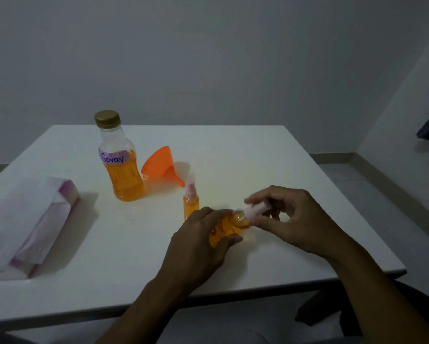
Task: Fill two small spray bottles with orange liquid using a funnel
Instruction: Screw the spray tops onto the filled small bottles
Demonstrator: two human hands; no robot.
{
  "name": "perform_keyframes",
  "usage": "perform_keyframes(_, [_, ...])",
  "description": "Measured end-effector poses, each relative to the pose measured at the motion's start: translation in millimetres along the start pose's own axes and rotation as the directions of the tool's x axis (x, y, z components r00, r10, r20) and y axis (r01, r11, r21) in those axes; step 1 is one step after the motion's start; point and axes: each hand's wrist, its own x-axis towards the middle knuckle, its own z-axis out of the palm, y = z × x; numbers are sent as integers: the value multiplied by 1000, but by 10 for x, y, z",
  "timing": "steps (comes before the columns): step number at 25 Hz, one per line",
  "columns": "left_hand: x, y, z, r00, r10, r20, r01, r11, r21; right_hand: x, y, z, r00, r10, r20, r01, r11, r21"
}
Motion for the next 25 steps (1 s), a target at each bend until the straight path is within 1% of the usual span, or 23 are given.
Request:
perform_keyframes(4, [-13,6,-4,1000,14,-15,-14,1000,23,19,-25,37,998,39,-40,-41,998,-38])
perform_keyframes(8, [-21,3,-13,996,58,-63,-55,997,61,55,-131,90,998,2,-56,-7,996,-84])
perform_keyframes(10, [-19,-4,-6,987,97,-125,-85,991,101,75,-171,132,995,47,-88,-51,998,-47])
perform_keyframes(12, [-19,0,16,973,148,-178,-116,977,179,83,-179,168,989,88,-116,-88,996,9])
perform_keyframes(14, [-27,12,47,962,201,-187,-146,952,271,72,-188,191,983,128,-133,-120,991,67])
perform_keyframes(16, [-32,24,69,962,210,-173,-150,941,305,65,-178,192,977,166,-135,-153,983,103])
perform_keyframes(18, [-33,47,65,976,166,-143,-128,962,243,67,-169,174,972,204,-115,-184,969,167])
perform_keyframes(20, [-25,72,54,992,103,-75,-94,988,120,59,-165,149,971,220,-95,-194,953,232])
perform_keyframes(22, [-22,71,66,998,68,1,-68,997,22,39,-183,151,969,213,-128,-181,957,228])
perform_keyframes(25, [-18,63,100,994,98,56,-99,995,-1,31,-181,172,962,172,-211,-138,976,166])
